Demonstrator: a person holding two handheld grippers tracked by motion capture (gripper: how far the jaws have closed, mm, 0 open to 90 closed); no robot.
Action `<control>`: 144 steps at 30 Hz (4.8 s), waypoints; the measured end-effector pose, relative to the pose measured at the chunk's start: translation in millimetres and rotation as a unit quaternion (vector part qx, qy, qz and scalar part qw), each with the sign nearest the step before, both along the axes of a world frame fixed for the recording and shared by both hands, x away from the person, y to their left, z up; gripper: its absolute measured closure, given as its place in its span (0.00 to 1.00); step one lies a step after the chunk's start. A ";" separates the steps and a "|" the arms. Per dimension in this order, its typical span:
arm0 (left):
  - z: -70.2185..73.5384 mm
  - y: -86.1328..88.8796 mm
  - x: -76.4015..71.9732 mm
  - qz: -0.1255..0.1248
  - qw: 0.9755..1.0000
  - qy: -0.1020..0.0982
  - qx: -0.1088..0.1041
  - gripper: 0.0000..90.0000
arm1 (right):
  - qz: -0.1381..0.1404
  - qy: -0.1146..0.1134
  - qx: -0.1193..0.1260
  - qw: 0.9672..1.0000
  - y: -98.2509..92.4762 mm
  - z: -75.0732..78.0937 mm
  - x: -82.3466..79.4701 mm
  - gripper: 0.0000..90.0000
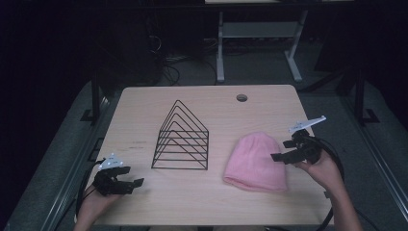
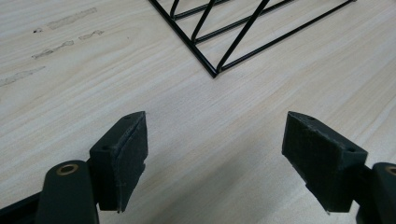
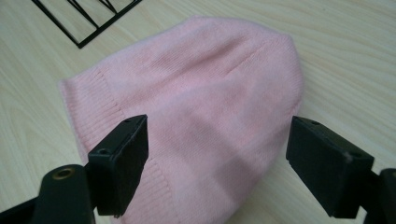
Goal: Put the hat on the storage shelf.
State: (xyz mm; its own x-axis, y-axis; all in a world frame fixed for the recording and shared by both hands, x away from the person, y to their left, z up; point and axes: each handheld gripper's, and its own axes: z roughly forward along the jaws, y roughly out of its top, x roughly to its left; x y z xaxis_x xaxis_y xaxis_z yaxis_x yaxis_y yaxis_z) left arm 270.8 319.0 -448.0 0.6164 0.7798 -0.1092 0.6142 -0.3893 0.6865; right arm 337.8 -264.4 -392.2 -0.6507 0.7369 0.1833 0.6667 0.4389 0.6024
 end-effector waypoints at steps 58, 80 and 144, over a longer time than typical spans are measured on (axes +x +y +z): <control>-1.0 4.1 1.1 0.004 1.000 0.006 0.009 0.25 | -0.004 0.127 -0.042 0.991 23.9 -45.9 104.5 0.63; -1.0 5.7 3.9 0.003 1.000 0.012 -0.001 0.24 | -0.004 0.135 -0.012 0.991 19.6 -53.5 103.4 0.85; 85.0 0.4 45.6 -0.070 0.997 0.014 -0.014 0.26 | 0.059 -0.054 0.040 0.996 52.5 140.9 70.6 0.89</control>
